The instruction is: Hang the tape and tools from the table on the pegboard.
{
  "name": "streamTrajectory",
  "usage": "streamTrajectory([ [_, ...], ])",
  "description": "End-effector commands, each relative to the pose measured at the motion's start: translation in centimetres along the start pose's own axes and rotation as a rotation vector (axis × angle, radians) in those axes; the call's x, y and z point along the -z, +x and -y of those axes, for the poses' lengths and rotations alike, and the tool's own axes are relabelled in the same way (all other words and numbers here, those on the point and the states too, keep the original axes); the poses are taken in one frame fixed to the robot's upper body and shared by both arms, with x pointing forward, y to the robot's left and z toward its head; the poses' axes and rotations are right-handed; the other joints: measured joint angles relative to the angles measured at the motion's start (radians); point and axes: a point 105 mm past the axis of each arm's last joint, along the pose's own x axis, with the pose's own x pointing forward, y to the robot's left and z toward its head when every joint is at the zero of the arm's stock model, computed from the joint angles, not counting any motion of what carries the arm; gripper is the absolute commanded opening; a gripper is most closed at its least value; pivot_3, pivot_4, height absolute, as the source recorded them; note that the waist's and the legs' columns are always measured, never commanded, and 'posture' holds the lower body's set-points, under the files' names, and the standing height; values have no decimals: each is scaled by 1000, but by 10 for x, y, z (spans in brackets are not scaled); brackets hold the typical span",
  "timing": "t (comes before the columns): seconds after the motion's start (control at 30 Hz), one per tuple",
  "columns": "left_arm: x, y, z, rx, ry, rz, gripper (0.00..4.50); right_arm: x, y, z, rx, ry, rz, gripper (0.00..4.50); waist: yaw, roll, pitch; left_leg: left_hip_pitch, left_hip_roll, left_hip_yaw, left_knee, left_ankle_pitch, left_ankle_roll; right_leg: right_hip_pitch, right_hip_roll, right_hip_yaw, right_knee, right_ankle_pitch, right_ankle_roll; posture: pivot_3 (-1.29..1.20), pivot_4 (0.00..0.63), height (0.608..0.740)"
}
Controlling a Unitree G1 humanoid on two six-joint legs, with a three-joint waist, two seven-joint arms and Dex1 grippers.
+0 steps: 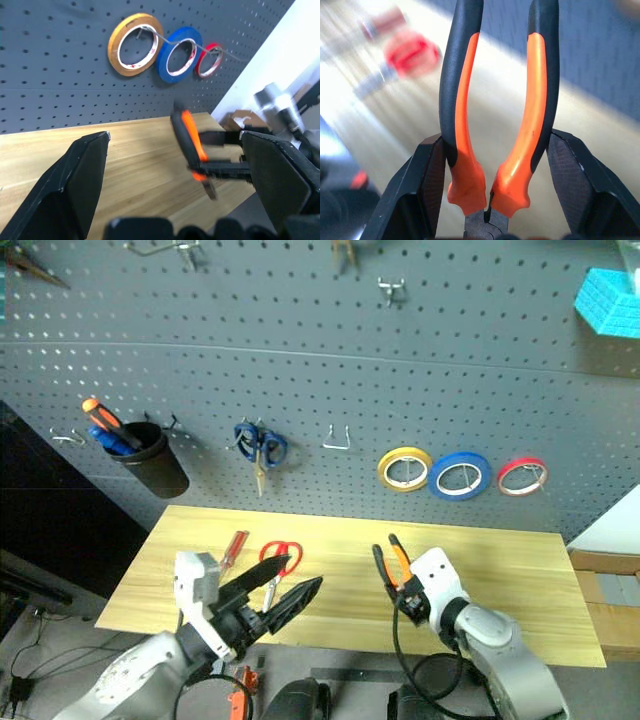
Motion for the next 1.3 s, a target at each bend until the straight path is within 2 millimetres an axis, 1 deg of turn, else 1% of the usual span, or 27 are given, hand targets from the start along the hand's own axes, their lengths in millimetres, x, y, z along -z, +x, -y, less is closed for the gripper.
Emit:
streamTrajectory([
  [0.03,-23,-3,12,7,60,84,4500,-51,7,2,8,-90,251,2527,4,-2,-2,3,0,0,0,0,0,2,0,0,0,0,0,260,45,740],
  [0.07,-30,-1,7,-13,82,113,4500,-70,16,6,24,-120,331,2527,4,-3,-5,5,0,0,0,1,0,5,0,0,0,0,0,268,41,740],
  [0.1,-35,1,3,-27,95,132,4500,-81,22,9,34,-140,381,2527,4,-3,-6,6,0,0,0,1,1,6,0,0,0,0,-1,274,36,740],
  [0.13,-42,4,-3,-46,109,161,4500,-98,30,14,49,-164,443,2527,4,-3,-8,7,0,0,0,3,0,6,1,0,1,1,-2,276,34,740],
  [0.17,-49,10,-9,-56,115,190,4500,-113,41,20,79,-192,485,2527,6,-3,-9,7,0,0,0,5,0,5,1,0,2,2,-2,277,33,740],
  [0.23,-57,20,-18,-63,131,213,4500,-137,55,29,123,-263,558,2527,11,-4,-14,7,0,-2,-1,9,-1,5,3,-1,3,5,-5,286,29,740],
  [0.27,-58,23,-19,-62,136,215,4500,-142,59,31,132,-281,580,2527,12,-5,-17,6,-1,-4,-1,10,-1,5,3,-2,3,8,-10,289,27,740],
  [0.3,-60,27,-21,-61,151,222,4500,-150,64,38,161,-293,599,2527,13,-8,-20,6,-1,-4,-1,11,-2,5,4,-2,3,9,-10,295,23,740],
  [0.33,-66,33,-24,-68,173,243,4500,-158,70,43,185,-296,617,2527,17,-11,-24,6,-1,-5,-2,11,-2,5,3,-3,3,9,-10,296,26,740],
  [0.4,-78,41,-32,-100,216,289,4500,-170,78,52,221,-309,641,2527,26,-12,-24,5,-2,-6,-2,11,-3,5,3,-4,3,9,-11,301,27,740],
  [0.43,-81,43,-34,-113,229,302,4500,-173,81,55,228,-313,648,2527,33,-12,-24,4,-2,-6,-2,13,-5,5,3,-5,3,9,-11,301,27,740],
  [0.57,-88,52,-42,-149,283,330,4500,-190,87,62,261,-289,698,2527,42,-12,-24,3,-2,-6,-3,13,-7,4,2,-4,2,9,-11,306,31,740],
  [0.7,-89,58,-44,-153,292,345,4500,-198,89,63,281,-284,731,2527,42,-12,-24,2,-1,-6,-3,13,-7,2,2,-3,3,9,-11,307,33,740],
  [0.83,-93,64,-46,-154,300,353,4500,-206,97,65,317,-258,753,2527,42,-12,-24,1,-1,-6,-3,13,-8,1,2,-3,5,9,-11,321,44,740],
  [0.97,-91,63,-48,-148,306,339,4500,-206,107,69,336,-225,746,2527,43,-12,-24,2,-1,-7,-3,14,-9,1,2,-4,6,9,-12,326,47,740],
  [1.07,-87,61,-49,-151,310,322,4500,-201,115,70,341,-200,728,2527,44,-12,-24,1,-1,-7,-3,14,-9,1,2,-4,6,9,-12,333,53,740],
  [1.23,-89,57,-50,-162,317,322,4500,-179,130,79,363,-166,657,2527,47,-12,-25,2,-1,-7,-3,14,-9,1,2,-4,6,9,-12,359,49,740],
  [1.3,-89,56,-50,-164,318,322,4500,-171,133,83,372,-168,635,2527,51,-12,-25,2,-1,-8,-3,14,-9,2,2,-5,6,9,-12,364,50,740],
])
